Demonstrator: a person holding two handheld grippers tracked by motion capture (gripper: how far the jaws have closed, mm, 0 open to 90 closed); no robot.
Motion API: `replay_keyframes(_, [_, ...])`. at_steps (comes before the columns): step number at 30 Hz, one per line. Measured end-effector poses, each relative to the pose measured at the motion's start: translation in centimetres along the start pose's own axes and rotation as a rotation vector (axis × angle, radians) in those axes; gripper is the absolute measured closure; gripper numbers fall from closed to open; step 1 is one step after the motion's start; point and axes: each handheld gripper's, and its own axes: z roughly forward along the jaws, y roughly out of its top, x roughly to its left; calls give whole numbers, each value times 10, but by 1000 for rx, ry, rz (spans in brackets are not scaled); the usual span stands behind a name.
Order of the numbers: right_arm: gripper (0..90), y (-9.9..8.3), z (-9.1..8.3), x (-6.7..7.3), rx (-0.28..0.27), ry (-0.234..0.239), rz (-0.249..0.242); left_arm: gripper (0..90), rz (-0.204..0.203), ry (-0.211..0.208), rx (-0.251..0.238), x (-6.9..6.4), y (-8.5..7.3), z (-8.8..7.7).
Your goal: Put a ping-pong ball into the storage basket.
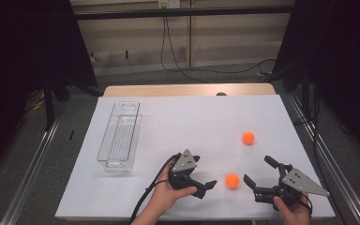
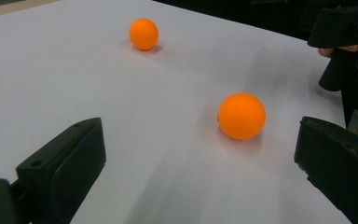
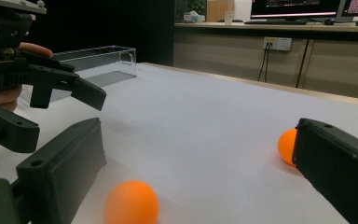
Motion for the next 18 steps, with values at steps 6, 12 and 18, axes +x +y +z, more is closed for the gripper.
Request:
replay_keyframes(6, [18, 0, 0, 0, 0, -1, -1, 20, 2, -8, 6, -2, 0, 4])
replay_keyframes(12, [18, 0, 0, 0, -1, 0, -2, 20, 4, -9, 10, -2, 1, 6])
replay_keyframes(18, [19, 0, 0, 0, -1, 1, 0, 20, 0, -11, 16, -2, 1, 8])
